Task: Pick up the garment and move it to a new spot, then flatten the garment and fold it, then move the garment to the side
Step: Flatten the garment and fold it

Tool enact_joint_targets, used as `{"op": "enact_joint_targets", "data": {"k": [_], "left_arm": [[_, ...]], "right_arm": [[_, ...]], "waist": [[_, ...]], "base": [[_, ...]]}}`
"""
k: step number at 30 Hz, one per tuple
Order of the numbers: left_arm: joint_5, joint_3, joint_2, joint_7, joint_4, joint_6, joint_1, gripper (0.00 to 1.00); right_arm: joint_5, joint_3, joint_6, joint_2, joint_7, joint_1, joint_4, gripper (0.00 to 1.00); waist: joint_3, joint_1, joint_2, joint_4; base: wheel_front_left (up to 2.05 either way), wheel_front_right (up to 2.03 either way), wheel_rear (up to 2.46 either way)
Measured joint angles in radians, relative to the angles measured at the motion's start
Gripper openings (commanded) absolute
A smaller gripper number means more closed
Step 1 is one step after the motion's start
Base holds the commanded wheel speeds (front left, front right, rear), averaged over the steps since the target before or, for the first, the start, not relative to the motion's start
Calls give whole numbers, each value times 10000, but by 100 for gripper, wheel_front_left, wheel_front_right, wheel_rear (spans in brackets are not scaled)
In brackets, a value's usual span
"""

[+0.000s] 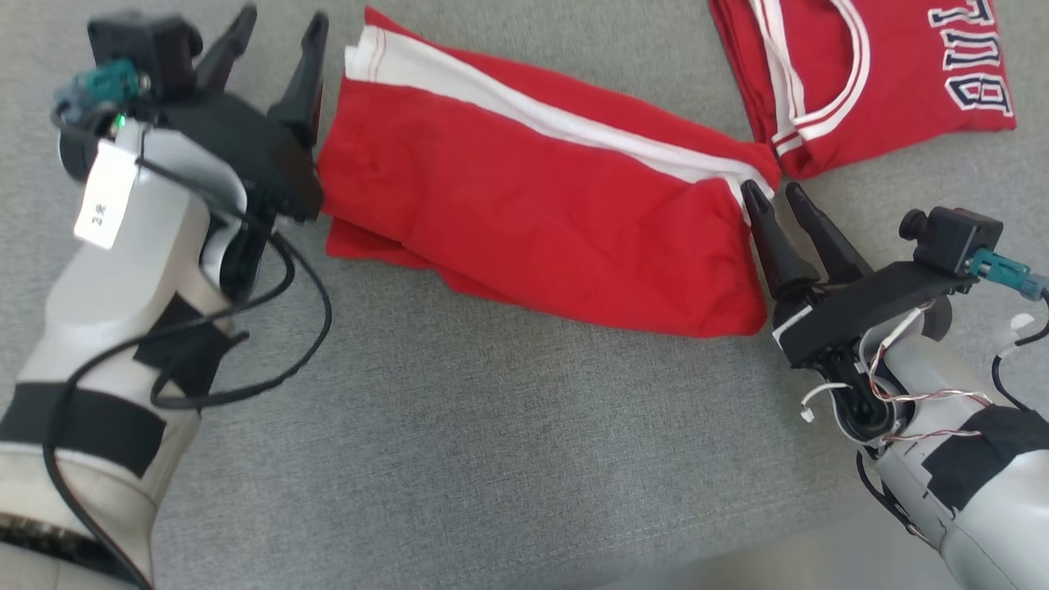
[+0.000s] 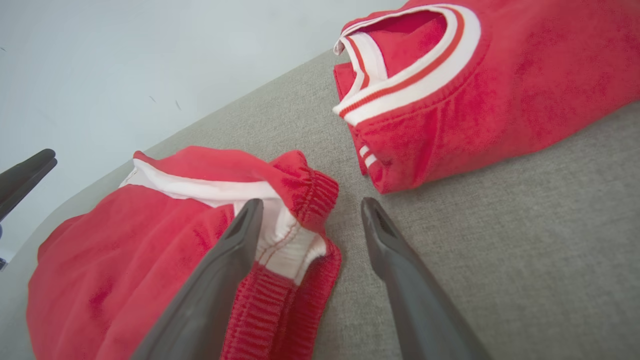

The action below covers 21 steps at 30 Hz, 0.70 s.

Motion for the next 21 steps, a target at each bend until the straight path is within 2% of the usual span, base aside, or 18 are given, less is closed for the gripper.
{"op": "enact_joint_targets", "data": {"k": [4, 11, 21], "left_arm": [[-240, -104, 155, -136, -29, -13, 513, 100], [-198, -1007, 894, -349, -1218, -73, 1676, 100], [-880, -1200, 777, -431, -2113, -75, 3254, 100]], "right_arm": [[13, 58, 0, -125, -54, 233, -31, 100], [-21, -82, 0, -397, -100, 983, -58, 100], [-376, -1214, -75, -305, -102, 2333, -491, 100]], "waist": [[-366, -1, 0, 79], [-1224, -2, -1, 200], [-2180, -3, -2, 243]], "base": [[0, 0, 0], [0, 0, 0], [0, 0, 0]]}}
